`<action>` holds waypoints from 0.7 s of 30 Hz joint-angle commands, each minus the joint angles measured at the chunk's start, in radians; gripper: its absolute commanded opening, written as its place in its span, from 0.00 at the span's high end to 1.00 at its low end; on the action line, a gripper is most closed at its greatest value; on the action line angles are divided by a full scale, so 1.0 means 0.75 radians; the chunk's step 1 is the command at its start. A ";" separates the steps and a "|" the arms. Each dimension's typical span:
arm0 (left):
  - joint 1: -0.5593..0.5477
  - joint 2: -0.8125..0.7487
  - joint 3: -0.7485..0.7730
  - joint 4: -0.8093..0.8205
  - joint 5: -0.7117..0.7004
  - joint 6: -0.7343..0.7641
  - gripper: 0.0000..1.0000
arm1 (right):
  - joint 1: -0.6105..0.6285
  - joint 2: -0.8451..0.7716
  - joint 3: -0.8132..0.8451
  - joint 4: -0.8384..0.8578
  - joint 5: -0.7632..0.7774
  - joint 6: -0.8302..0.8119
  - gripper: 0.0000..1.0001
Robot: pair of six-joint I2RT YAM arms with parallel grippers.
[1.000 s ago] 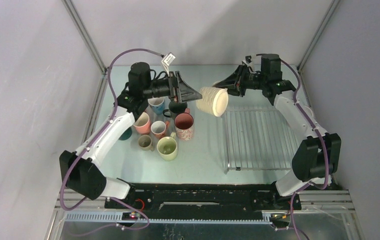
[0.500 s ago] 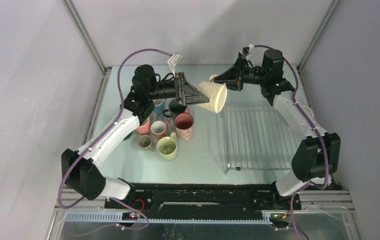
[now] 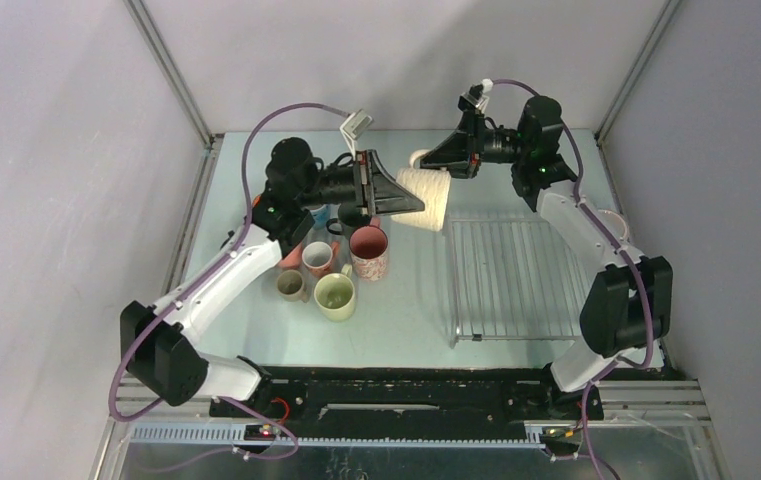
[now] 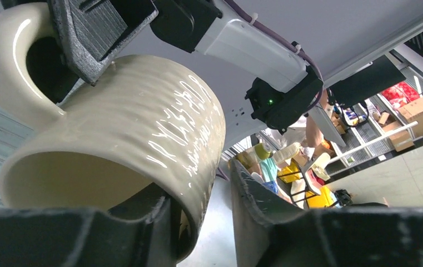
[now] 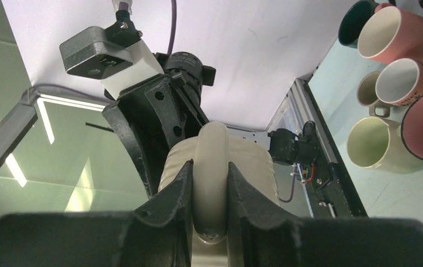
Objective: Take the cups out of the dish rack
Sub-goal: Place the cup at the center of the board.
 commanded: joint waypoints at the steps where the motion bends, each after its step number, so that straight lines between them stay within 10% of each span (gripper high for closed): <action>1: -0.044 -0.062 -0.012 0.079 0.051 -0.056 0.68 | 0.007 0.015 0.004 0.222 0.005 0.108 1.00; 7: -0.062 -0.049 -0.004 0.080 0.038 -0.067 0.99 | 0.015 0.049 -0.001 0.291 -0.014 0.135 1.00; 13: -0.066 -0.089 -0.028 -0.023 -0.080 0.023 1.00 | 0.015 0.076 -0.004 0.289 -0.031 0.106 0.99; 21: -0.066 -0.153 -0.065 -0.231 -0.302 0.180 1.00 | -0.008 0.013 0.025 -0.268 0.119 -0.387 0.32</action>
